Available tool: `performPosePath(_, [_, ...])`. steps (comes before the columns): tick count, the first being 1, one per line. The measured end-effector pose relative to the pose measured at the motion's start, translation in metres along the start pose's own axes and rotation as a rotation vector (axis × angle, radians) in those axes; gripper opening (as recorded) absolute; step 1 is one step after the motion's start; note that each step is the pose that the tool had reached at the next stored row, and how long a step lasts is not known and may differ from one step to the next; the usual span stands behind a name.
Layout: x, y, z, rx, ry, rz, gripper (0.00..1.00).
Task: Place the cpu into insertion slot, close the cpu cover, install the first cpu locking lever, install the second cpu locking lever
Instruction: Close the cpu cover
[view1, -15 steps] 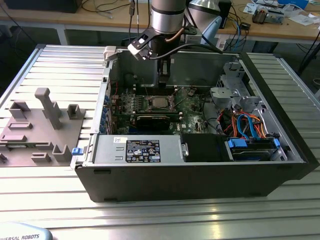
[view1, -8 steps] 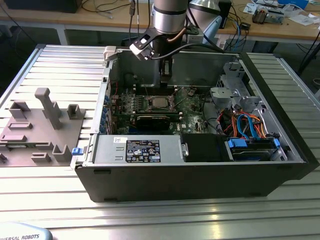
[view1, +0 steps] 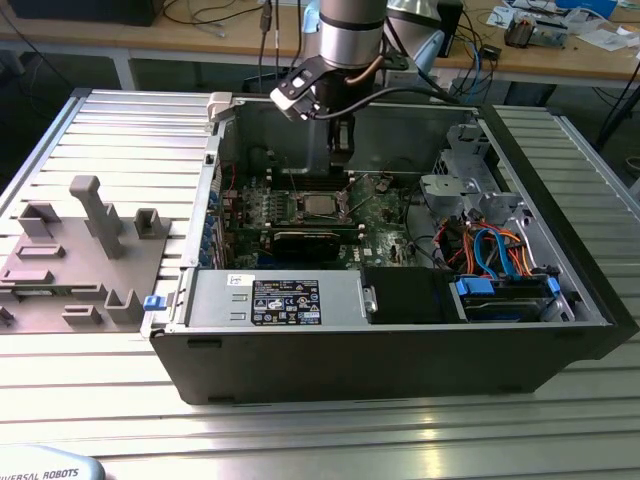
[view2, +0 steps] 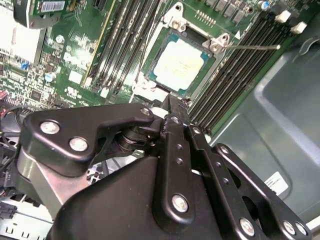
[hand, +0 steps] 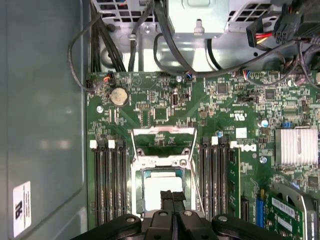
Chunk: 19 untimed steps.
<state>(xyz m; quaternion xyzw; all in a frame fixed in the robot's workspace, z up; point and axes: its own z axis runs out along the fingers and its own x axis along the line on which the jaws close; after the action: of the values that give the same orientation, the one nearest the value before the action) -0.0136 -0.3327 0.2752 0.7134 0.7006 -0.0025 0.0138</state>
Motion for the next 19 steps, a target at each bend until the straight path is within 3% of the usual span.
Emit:
performPosePath(7, [0.0003,0.0149,0.0002,0.0009,-0.0001,0.0,0.11])
performPosePath(15, [0.0005,0.0214,0.0003,0.0011,-0.0001,0.0,0.11])
performPosePath(19, [0.0006,0.0281,0.0004,0.0013,-0.0001,0.0,0.11])
